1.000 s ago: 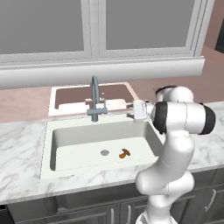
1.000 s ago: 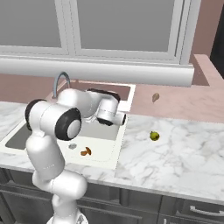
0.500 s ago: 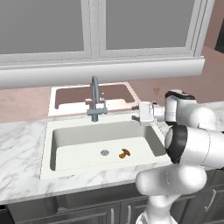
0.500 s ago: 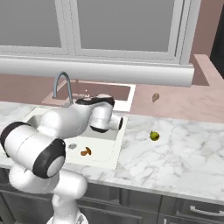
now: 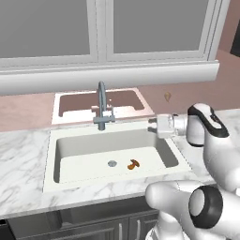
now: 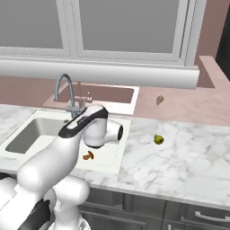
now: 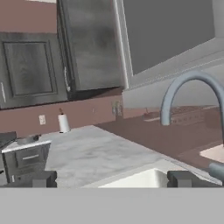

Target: Turn on the sink faucet. Then move the mushroom from the counter to the sink. Turn off the sink. Move the vegetable from the sink to the pot next to the stove. Finally move the pot to the rear right burner.

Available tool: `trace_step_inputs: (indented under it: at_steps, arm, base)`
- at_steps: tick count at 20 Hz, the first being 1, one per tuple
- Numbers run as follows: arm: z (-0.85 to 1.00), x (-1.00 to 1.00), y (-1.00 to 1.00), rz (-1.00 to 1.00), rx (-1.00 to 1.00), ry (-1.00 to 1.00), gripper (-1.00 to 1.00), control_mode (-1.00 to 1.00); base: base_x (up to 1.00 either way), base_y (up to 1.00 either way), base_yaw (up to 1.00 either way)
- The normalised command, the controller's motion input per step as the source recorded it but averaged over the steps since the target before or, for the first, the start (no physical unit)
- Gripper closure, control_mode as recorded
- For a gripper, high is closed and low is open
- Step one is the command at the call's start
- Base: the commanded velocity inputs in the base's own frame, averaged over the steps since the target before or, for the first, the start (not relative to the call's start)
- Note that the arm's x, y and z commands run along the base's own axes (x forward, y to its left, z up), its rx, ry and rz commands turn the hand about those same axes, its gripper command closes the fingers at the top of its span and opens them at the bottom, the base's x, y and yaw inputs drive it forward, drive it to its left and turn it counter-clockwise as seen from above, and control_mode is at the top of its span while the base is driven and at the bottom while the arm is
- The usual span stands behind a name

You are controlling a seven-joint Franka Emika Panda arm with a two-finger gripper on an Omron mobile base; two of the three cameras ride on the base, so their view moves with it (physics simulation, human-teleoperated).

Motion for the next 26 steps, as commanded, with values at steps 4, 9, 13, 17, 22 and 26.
trace_step_inputs:
  at_steps: [4,9,13,17,22,26]
  arm:
    - [0.42,-0.40,-0.02,-0.16,-0.03,0.27,-1.00,-1.00]
    - [0.33,-0.26,0.00,-0.19,-0.04,0.34,-1.00,-1.00]
    - [0.15,-0.15,0.00,-0.21,-0.05,0.40,-1.00,-1.00]
    - [0.00,-0.07,-0.03,-0.20,-0.03,0.44,-1.00,-1.00]
    - [-0.14,-0.01,-0.01,-0.18,-0.07,0.44,-1.00,-1.00]
    - [-0.35,0.00,-0.01,-0.16,-0.10,0.35,-1.00,-1.00]
  base:
    - [0.00,0.00,0.00]
    - [0.00,0.00,0.00]
    - [0.00,0.00,0.00]
    - [0.00,0.00,0.00]
    - [0.00,0.00,0.00]
    - [0.00,0.00,0.00]
